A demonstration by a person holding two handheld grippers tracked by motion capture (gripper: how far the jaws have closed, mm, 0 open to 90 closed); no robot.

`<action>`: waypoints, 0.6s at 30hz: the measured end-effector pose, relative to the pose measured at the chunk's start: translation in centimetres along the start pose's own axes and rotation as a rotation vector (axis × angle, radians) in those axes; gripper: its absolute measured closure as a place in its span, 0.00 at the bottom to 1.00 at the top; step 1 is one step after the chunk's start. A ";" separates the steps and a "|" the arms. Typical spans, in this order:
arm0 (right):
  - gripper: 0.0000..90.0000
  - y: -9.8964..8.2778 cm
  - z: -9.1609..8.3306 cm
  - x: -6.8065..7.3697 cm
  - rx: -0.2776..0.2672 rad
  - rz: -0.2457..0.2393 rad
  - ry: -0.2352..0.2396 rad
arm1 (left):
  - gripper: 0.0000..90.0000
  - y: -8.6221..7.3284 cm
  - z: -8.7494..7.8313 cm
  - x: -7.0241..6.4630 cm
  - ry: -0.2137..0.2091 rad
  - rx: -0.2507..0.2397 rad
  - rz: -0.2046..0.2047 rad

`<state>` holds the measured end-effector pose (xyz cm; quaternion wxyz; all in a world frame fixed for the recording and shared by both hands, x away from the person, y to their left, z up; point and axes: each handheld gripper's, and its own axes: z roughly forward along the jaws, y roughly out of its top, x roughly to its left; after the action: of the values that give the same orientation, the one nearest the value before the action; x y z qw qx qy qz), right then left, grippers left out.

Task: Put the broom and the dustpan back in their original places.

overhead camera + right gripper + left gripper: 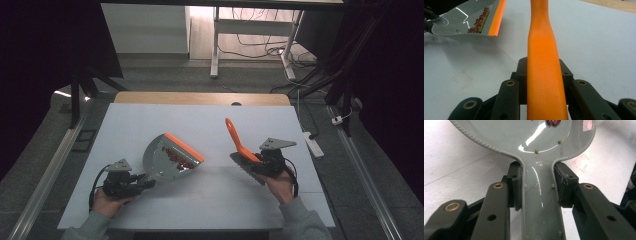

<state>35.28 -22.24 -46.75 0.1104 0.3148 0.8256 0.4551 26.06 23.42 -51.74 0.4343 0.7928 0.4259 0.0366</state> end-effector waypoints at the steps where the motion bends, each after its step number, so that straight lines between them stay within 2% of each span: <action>1: 0.79 0.0 0.1 0.0 0.001 -0.002 0.002 | 0.68 0.0 -0.1 0.0 0.005 -0.003 -0.005; 12: 0.79 -0.4 0.0 -0.5 0.022 0.009 0.010 | 0.68 -0.1 -0.4 -0.2 0.061 -0.038 -0.058; 18: 0.79 -1.0 -0.7 -0.8 0.031 0.025 0.010 | 0.68 -0.3 -0.5 0.0 0.095 -0.044 -0.091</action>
<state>35.15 -23.59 -47.25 0.0958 0.3246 0.8291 0.4451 25.63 23.81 -51.62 0.4321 0.7604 0.4807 0.0640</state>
